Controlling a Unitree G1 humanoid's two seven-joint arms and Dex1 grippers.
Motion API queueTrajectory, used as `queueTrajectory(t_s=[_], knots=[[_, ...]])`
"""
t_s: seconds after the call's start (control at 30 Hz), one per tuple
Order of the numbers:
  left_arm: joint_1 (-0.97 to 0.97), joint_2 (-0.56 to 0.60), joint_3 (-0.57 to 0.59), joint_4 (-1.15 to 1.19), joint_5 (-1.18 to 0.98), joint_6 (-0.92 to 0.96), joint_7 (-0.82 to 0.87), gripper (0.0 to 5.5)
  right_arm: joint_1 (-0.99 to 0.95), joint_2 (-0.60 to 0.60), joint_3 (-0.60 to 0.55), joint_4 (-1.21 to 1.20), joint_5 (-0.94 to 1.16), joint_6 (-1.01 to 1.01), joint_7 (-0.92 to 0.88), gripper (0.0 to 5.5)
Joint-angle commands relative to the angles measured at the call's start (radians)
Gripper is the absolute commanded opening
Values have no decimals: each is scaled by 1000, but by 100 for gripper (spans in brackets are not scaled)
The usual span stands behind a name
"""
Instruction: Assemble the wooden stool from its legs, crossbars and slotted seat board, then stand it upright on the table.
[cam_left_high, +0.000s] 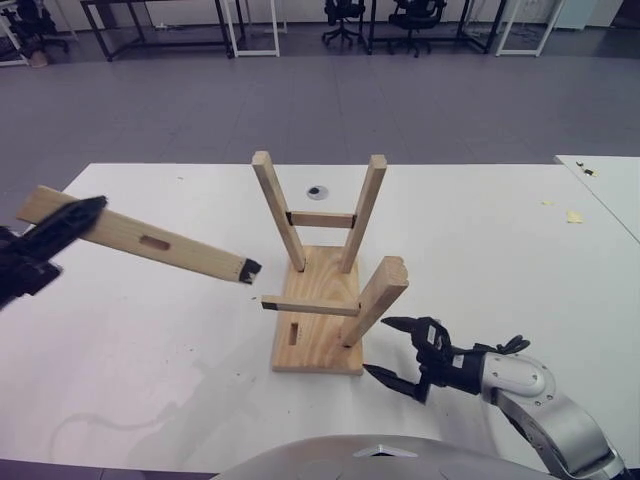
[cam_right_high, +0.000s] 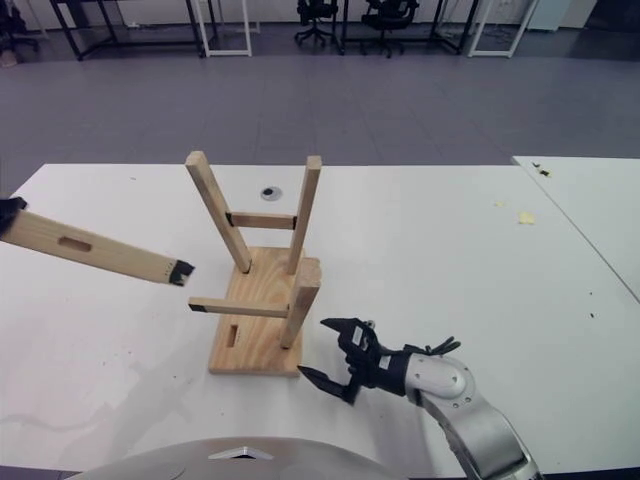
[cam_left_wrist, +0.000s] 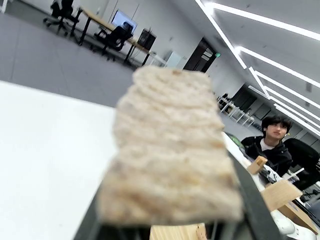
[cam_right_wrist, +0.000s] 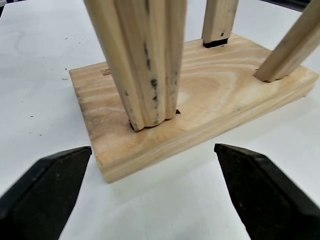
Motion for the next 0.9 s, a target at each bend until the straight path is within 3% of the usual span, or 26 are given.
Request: queueTrajectory(t_s=[0.03,0.4,0.53,0.9], knots=[[23,-69,-140,-157,-105,-42,233,101,-59,10,65,62,-94,29,-56,460],[-7,-57,-388,-369,-219,-261,836,101,-135,139,118,221,-174,-39,-173,460],[21,-17,-437,-474,-124,-274,940,101,-130,125,92,221,-170,-56,-173,460],[21,144,-464,-567,-312,-419,1168,101,-121,153,75,224,-191,-63,-237,460]])
